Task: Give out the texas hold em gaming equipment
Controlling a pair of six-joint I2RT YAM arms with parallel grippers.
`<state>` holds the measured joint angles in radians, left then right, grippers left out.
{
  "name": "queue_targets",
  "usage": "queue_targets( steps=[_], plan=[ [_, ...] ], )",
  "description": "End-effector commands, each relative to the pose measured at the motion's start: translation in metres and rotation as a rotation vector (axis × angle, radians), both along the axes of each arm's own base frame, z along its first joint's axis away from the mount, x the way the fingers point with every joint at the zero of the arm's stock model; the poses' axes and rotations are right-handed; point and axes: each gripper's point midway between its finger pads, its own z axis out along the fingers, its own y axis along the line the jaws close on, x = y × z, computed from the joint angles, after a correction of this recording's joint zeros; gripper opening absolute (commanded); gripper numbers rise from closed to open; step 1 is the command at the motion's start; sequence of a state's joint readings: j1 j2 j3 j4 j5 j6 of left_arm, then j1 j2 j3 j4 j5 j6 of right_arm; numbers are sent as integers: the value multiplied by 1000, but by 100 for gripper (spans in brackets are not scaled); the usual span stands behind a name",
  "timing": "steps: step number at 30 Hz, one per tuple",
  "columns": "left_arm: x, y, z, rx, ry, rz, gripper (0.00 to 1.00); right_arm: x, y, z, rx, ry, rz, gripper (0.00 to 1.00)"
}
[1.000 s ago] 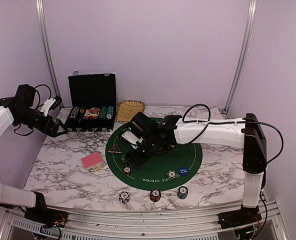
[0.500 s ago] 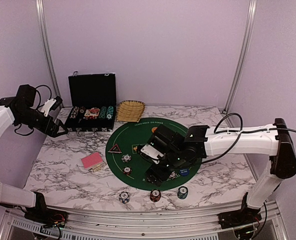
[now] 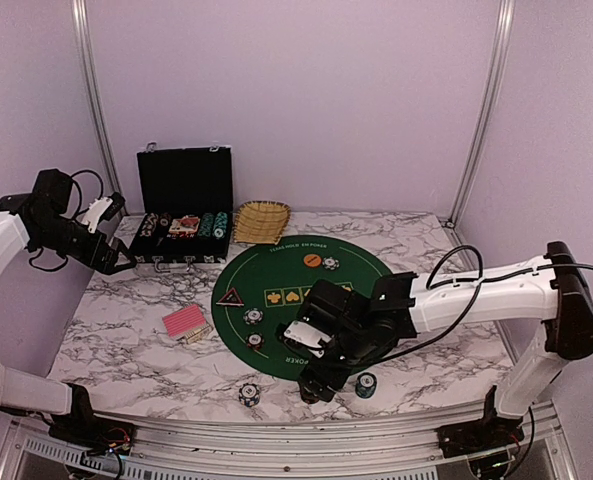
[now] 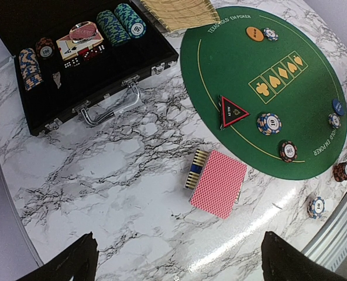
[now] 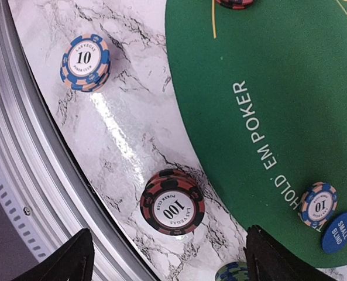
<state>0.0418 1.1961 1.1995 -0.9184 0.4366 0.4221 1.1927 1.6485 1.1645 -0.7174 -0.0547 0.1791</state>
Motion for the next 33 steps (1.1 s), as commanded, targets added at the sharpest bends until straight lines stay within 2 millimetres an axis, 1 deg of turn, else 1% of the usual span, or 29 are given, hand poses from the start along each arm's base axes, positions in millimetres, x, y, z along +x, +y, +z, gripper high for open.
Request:
queue_targets(
  steps=[1,7,9,13,21,29,33],
  plan=[
    [-5,-2,8,-12,-5,-1,99,-4,5,-12,-13,17,25,88],
    [-5,-3,10,-13,-11,-6,99,-2,8,-27,-44,21,36,87],
    [-5,-3,10,-13,-13,-6,99,-1,10,-29,-48,17,39,87],
    [-5,-3,11,-12,-15,-7,99,0,12,-34,-54,17,40,81],
    [-5,-3,12,-11,-19,-8,99,1,14,-41,-62,19,42,66],
    [-4,-3,12,-9,-17,-7,99,2,17,-38,-53,15,37,54],
    [-4,-3,11,-9,-15,-6,99,2,17,-36,-49,16,36,52]
  ],
)
